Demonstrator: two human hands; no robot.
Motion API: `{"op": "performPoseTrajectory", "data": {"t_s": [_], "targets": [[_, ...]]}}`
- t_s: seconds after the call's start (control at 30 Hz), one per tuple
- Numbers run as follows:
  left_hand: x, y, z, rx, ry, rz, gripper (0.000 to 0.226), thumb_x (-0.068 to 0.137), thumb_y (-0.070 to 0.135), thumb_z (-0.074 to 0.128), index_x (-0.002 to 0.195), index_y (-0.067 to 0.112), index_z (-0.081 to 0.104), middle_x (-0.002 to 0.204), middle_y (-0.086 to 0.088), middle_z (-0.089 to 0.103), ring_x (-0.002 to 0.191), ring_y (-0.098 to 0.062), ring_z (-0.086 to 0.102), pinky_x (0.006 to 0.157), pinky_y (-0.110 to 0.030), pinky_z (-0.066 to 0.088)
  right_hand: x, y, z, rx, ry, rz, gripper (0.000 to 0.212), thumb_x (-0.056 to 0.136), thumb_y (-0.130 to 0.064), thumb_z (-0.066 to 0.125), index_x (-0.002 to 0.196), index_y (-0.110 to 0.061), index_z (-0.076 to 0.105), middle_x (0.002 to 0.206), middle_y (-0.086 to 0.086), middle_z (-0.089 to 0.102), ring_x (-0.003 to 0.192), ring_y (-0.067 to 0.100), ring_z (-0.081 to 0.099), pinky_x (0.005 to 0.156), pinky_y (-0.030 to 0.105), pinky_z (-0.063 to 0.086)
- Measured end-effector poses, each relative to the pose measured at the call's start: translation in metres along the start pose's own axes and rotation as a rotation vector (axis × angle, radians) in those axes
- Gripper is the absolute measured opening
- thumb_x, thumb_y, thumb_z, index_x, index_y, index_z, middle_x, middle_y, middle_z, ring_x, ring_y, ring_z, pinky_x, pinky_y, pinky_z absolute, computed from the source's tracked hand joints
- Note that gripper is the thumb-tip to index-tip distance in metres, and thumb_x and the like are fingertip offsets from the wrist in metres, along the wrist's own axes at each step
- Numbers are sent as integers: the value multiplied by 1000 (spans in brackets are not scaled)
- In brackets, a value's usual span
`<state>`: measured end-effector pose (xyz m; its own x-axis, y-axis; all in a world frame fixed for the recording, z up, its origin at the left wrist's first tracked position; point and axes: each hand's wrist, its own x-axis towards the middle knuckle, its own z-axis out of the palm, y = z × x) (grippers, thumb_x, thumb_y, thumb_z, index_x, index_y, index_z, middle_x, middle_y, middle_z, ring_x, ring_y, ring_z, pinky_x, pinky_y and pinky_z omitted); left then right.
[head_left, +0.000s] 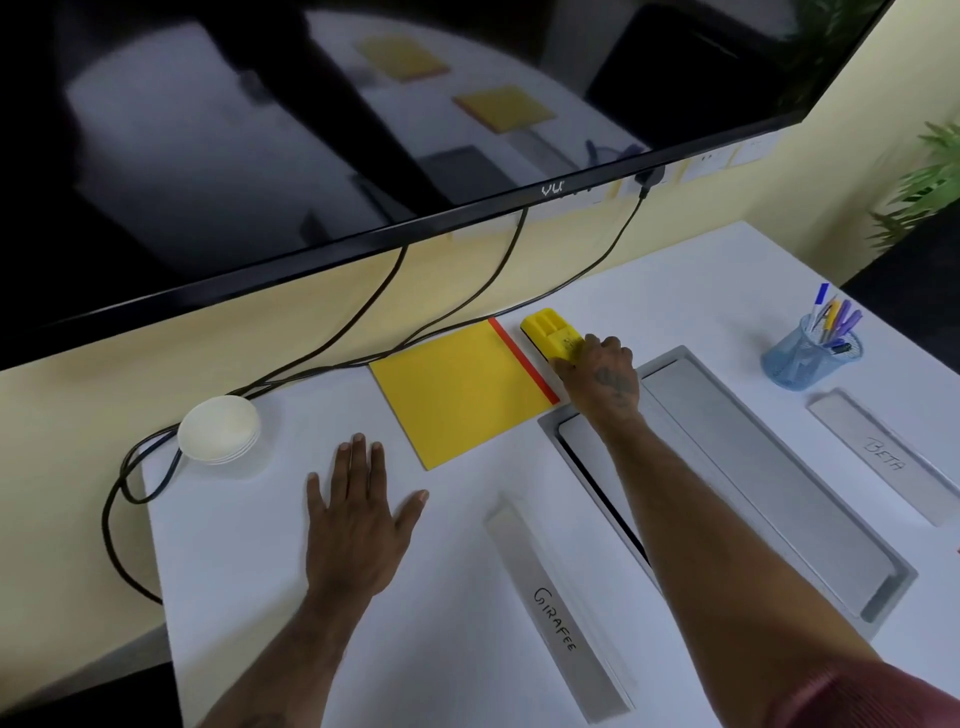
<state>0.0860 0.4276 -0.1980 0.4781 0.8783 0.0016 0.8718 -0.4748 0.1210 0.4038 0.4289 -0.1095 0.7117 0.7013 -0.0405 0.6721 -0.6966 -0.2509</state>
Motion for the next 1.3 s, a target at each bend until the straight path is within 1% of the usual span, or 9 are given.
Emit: {"op": "performPoseTrajectory", "data": {"t_s": [0.13,0.37,0.57,0.8,1.0,1.17,1.23,1.3], "targets": [[1,0,1,17,14,6,86,95,68,21,153,5,29,161,-17,24,150,-31,22,114,-60,26,8,-7,11,30,-15,44,52,92,-48,52,123,-6,52,121,14,50,114,32,46,88,42,44],[1,-2,4,18,26,1,85,95,68,26,153,6,29,161,-17,24,150,-31,22,114,-60,26,16,-5,25,40,-18,60,57,91,-50,55,125,-5,52,122,15,50,116,32,46,88,43,45],[1,-2,5,30,24,-4,85,95,68,24,153,6,28,162,-16,23,151,-30,20,115,-59,25,19,-8,34,-5,2,24,59,92,-52,57,126,-4,52,122,16,51,116,32,46,92,45,45],[1,-3,7,33,15,-2,84,96,68,23,154,7,28,162,-16,23,151,-30,20,114,-59,24,22,-11,36,42,-4,65,66,88,-57,60,129,-5,51,124,15,50,118,32,45,94,45,44],[2,-3,6,21,27,2,83,96,67,27,152,6,33,160,-17,28,149,-30,25,112,-59,26,27,-12,34,34,-16,74,65,87,-57,62,127,-6,53,123,15,50,118,32,45,95,45,45],[2,-3,7,30,26,5,83,96,67,27,152,6,31,160,-17,27,150,-30,24,113,-59,25,24,-11,33,45,7,82,71,86,-61,60,131,-8,47,126,15,50,119,33,45,92,46,44],[2,-4,7,30,18,7,83,96,67,28,152,6,32,160,-18,27,149,-31,24,113,-59,25,19,-8,29,74,45,94,72,88,-63,55,135,-9,45,128,16,50,120,34,45,92,46,44],[3,-4,4,28,3,8,84,96,67,25,152,5,31,160,-18,27,149,-31,24,113,-59,24,10,-1,24,54,94,64,70,91,-62,50,137,-10,45,130,17,50,121,34,45,90,46,44]]}}
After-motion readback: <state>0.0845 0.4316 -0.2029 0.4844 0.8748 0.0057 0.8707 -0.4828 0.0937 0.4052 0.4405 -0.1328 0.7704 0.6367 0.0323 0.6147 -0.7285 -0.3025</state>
